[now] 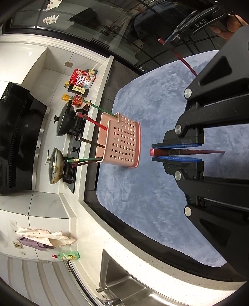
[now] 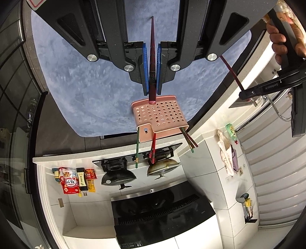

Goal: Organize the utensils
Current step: 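Lift both dark red chopsticks and carry them over the pink basket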

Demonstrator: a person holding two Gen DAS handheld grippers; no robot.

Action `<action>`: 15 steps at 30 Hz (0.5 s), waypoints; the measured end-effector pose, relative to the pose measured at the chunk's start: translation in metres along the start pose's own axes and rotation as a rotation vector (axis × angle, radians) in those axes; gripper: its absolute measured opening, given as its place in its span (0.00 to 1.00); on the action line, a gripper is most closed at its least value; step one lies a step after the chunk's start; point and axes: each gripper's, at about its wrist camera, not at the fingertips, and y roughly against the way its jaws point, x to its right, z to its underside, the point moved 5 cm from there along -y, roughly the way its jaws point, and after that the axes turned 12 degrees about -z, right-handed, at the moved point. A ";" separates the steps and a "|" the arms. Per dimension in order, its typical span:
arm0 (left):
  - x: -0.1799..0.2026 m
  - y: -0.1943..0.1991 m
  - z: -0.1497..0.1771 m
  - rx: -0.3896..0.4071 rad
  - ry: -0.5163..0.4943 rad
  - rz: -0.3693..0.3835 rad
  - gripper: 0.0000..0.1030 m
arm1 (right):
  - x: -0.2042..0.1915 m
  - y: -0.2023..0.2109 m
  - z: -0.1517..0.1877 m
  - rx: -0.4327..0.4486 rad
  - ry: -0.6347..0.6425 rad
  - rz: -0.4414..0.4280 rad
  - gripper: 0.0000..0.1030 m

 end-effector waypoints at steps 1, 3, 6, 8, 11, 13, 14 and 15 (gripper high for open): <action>0.000 -0.003 -0.001 -0.001 -0.003 -0.007 0.07 | -0.001 -0.002 0.000 -0.001 0.000 0.000 0.07; -0.001 -0.006 -0.004 -0.009 -0.005 -0.004 0.07 | -0.001 -0.004 -0.003 -0.002 -0.002 -0.009 0.07; -0.004 -0.006 -0.020 0.010 -0.006 0.000 0.07 | -0.007 -0.008 -0.018 0.013 0.025 -0.022 0.07; -0.005 -0.004 -0.034 0.034 -0.006 0.000 0.07 | -0.010 -0.011 -0.036 0.034 0.032 -0.049 0.07; -0.009 0.002 -0.067 0.084 0.005 0.011 0.07 | -0.014 -0.017 -0.068 0.082 0.045 -0.077 0.07; -0.012 0.005 -0.093 0.115 0.022 0.024 0.07 | -0.017 -0.024 -0.091 0.109 0.051 -0.097 0.07; -0.014 0.005 -0.107 0.135 0.034 0.022 0.07 | -0.017 -0.027 -0.100 0.121 0.055 -0.104 0.07; -0.016 0.005 -0.122 0.157 0.039 0.018 0.07 | -0.019 -0.032 -0.115 0.142 0.064 -0.109 0.07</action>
